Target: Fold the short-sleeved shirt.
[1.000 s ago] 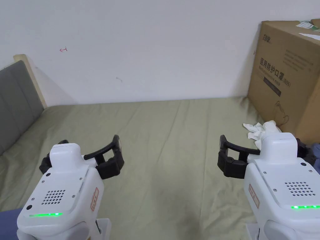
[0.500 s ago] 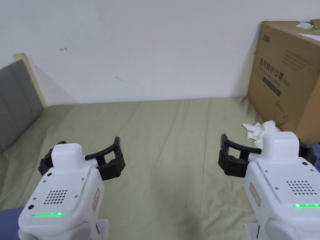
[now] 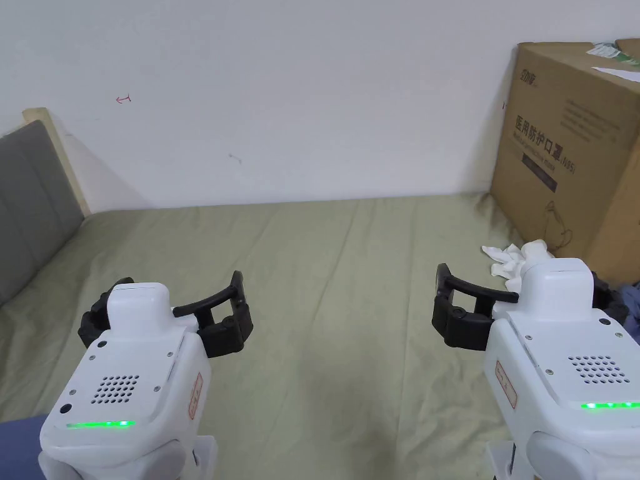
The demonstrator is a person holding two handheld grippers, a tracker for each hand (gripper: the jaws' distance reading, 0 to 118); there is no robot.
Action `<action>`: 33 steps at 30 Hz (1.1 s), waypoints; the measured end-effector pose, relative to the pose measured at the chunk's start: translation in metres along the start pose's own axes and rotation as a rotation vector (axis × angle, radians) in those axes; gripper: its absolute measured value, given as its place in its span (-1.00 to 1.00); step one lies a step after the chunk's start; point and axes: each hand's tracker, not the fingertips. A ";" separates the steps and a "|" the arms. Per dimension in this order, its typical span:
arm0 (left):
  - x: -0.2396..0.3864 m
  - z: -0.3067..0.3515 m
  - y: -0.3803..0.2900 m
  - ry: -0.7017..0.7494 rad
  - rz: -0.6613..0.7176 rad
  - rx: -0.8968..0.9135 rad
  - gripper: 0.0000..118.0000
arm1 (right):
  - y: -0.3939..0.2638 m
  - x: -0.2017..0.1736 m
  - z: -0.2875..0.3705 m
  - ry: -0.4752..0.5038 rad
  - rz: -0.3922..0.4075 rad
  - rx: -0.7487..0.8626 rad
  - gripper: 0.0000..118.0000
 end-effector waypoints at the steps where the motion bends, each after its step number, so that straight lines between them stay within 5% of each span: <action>1: 0.000 0.000 -0.001 -0.001 -0.001 0.001 1.00 | 0.000 0.000 0.000 0.000 -0.001 0.001 1.00; 33: 0.004 0.000 -0.002 0.003 -0.022 -0.004 1.00 | 0.005 0.003 0.004 -0.007 -0.010 0.009 1.00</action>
